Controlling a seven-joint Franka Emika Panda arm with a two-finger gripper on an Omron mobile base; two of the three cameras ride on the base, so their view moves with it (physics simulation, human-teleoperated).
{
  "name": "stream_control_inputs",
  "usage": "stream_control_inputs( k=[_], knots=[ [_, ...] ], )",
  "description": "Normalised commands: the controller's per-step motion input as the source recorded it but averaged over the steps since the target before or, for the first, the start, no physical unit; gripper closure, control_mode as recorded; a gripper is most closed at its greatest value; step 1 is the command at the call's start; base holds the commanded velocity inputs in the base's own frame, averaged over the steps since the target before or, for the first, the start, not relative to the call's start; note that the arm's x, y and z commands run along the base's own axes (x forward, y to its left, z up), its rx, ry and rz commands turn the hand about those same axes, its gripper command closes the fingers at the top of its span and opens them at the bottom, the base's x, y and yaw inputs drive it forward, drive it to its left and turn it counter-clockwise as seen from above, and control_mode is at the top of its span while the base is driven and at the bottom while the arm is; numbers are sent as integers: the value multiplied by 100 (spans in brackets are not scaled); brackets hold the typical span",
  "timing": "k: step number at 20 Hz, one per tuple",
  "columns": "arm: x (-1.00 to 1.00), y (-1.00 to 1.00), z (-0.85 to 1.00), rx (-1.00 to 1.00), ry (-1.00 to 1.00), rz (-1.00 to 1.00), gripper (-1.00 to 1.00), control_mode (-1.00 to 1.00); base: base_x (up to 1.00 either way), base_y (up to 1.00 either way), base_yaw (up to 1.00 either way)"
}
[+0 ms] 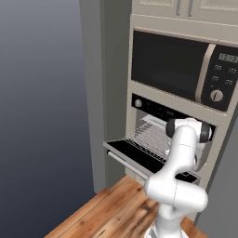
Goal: Place the fish on the bottom rack of the oven, and slide the tray back inside. Close the oven door.
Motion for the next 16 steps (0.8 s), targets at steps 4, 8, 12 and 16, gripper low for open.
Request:
stream_control_inputs(
  k=[4, 8, 12, 16],
  knots=[
    [0, 16, 77, 0, 2, 0, -100, -100, 0, 0, 0],
    [-14, 27, 63, -2, 11, 0, -100, -100, 0, 0, 0],
    [-53, 65, 17, -10, 23, 3, -100, -100, 0, 0, 0],
    [-45, 59, 41, -11, 10, 5, -100, -100, 0, 0, 0]
  ],
)
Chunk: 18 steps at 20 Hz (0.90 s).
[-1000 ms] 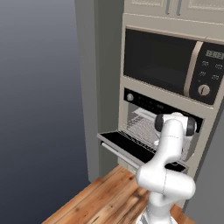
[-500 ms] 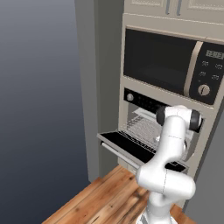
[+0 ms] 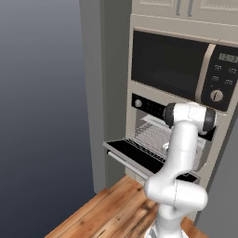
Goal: Place the fish on the bottom rack of the oven, and slide the tray back inside. Close the oven door.
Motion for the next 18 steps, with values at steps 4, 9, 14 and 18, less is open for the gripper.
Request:
stream_control_inputs(
  k=[4, 9, 14, 18],
  knots=[
    [-84, 81, 22, -10, 3, 8, -100, -100, 0, 0, 0],
    [-100, 97, 0, -10, 0, 12, -100, -100, 0, 0, 0],
    [-83, 84, 0, -7, 0, 8, -100, -100, 0, 0, 0],
    [-71, 73, 5, -1, 1, 1, -100, -100, 0, 0, 0]
  ],
)
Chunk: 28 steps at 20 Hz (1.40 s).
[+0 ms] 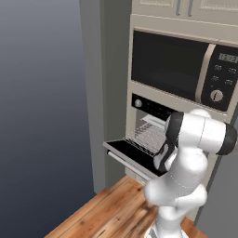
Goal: Place the fish on the bottom rack of the oven, and slide the tray back inside. Close the oven door.
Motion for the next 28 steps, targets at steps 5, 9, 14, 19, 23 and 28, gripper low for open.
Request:
stream_control_inputs(
  k=[5, 9, 14, 19, 23, 28],
  knots=[
    [-20, 47, 0, 0, 1, 0, -100, -100, 0, 0, 0],
    [0, 36, -26, -4, 5, 0, -100, -100, 0, 0, 0],
    [0, 22, -52, -7, 2, 0, -100, -100, 0, 0, 0],
    [7, 1, -75, -10, -1, 0, -100, -100, 0, 0, 0],
    [19, -6, -74, -6, -6, -1, -100, -100, 0, 0, 0],
    [20, -8, -64, -5, -9, -1, -100, -100, 0, 0, 0]
  ],
)
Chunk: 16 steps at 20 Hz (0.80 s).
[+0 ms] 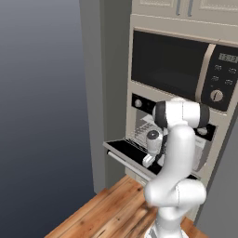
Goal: Place the fish on the bottom rack of the oven, and slide the tray back inside. Close the oven door.
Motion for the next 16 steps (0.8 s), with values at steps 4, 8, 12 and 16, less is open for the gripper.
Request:
stream_control_inputs(
  k=[4, 8, 12, 16],
  knots=[
    [18, -24, -54, -4, -10, -2, -100, -100, 0, 0, 0],
    [29, -34, -43, -1, -6, -3, -100, -100, 0, 0, 0],
    [36, -42, -46, 0, -6, -3, -100, -100, 0, 0, 0],
    [45, -45, -53, 0, -9, -4, -100, -100, 0, 0, 0]
  ],
)
